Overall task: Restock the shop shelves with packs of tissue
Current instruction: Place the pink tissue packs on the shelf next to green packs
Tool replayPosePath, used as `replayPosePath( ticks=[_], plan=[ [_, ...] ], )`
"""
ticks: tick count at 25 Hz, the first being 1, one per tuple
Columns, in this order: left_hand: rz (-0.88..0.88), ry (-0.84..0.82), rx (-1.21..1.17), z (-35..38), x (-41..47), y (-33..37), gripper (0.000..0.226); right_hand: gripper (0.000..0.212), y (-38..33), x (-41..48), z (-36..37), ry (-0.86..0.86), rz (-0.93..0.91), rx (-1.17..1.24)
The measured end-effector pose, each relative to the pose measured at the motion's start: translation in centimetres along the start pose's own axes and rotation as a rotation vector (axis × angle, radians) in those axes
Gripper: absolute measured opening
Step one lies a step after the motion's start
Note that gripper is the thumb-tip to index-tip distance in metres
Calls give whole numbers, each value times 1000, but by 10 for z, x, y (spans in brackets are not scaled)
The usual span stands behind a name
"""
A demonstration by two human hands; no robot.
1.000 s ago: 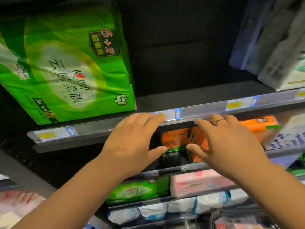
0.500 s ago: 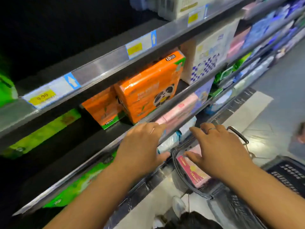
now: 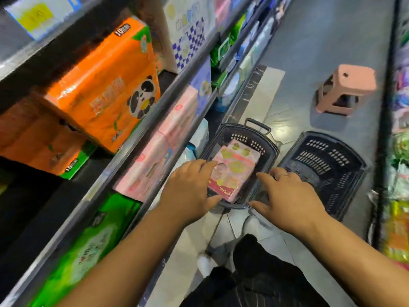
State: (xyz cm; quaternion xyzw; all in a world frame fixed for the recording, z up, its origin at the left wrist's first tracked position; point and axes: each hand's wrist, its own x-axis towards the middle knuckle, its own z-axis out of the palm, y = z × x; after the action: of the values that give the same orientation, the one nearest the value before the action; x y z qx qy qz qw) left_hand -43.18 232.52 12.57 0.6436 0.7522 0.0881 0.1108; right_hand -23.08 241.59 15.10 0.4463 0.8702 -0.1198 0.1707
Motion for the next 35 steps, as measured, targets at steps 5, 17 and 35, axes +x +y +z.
replayPosePath(
  ticks=[5,17,35],
  plan=[
    [-24,-182,-35,42,40,4,78,71,29,22,35,-89,67,56],
    [-597,-385,-420,206,137,-23,75,71,92,239,116,-312,-118,-19],
    [-1476,95,-1106,486,188,-93,93,117,89,473,340,-352,-49,122]
  ],
)
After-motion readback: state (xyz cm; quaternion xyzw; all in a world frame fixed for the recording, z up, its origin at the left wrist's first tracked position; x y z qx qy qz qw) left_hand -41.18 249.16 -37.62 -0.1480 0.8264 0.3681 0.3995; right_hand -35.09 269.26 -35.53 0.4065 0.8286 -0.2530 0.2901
